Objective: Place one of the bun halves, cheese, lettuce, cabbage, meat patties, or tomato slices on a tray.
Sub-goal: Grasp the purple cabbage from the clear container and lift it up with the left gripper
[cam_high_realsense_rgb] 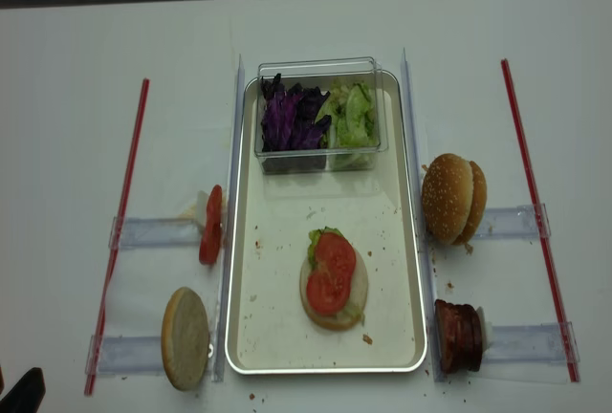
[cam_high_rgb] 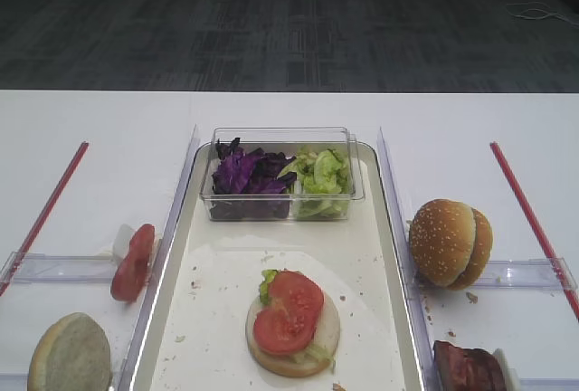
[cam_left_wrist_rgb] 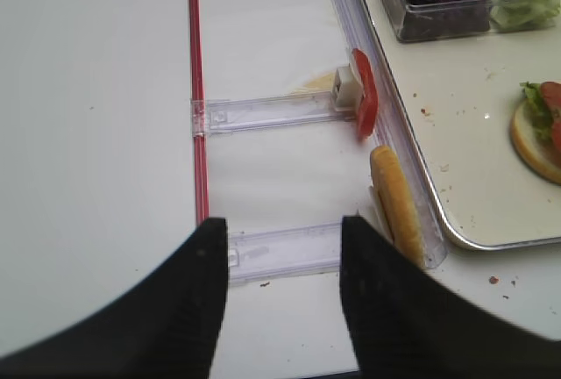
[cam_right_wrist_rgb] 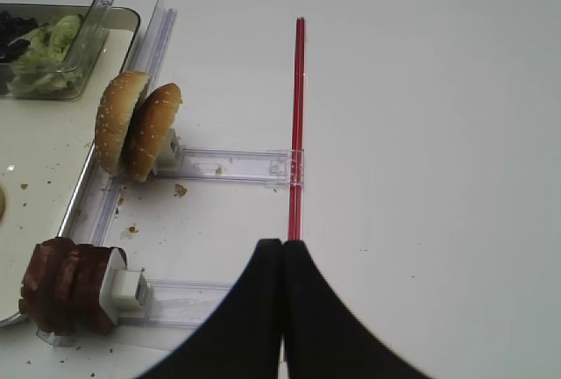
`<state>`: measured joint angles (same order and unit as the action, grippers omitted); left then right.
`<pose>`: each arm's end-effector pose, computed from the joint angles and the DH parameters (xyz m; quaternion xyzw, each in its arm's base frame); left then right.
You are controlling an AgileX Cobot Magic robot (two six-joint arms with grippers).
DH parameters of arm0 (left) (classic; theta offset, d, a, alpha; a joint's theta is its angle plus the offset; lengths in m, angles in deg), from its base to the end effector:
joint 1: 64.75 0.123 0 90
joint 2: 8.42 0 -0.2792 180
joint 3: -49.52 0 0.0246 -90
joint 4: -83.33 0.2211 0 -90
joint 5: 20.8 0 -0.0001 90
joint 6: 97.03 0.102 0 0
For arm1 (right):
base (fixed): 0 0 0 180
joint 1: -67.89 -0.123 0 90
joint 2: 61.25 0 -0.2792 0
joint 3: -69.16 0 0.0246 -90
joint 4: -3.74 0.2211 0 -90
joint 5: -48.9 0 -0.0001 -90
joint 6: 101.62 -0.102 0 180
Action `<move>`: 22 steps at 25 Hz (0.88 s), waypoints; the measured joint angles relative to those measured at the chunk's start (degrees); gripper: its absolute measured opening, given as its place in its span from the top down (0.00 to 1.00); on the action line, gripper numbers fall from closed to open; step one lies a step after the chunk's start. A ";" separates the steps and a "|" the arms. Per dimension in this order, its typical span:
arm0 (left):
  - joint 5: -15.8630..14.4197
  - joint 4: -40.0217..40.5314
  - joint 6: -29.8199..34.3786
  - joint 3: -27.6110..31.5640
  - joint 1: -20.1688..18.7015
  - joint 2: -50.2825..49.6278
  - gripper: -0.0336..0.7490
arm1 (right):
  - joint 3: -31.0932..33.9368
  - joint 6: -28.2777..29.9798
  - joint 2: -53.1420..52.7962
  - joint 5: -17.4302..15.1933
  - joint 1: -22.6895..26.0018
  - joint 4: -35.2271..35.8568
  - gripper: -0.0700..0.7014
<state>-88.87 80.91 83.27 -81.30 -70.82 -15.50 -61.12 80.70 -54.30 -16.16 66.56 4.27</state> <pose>-0.0230 -0.0016 0.2431 0.0513 0.8826 -0.0445 0.4652 -0.0192 0.0004 0.2451 -0.0282 0.8730 0.0004 0.4869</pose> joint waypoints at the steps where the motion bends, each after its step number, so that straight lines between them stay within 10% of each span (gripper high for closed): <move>1: 0.00 0.00 0.00 0.00 0.00 0.00 0.59 | 0.00 0.00 0.00 0.00 0.00 0.00 0.83; 22: 0.00 0.00 0.00 0.00 0.00 0.00 0.59 | 0.00 -0.10 0.00 0.00 0.00 0.00 0.83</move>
<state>-88.87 80.91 83.27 -81.30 -70.82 -15.50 -61.12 80.61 -54.30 -16.16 66.56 4.27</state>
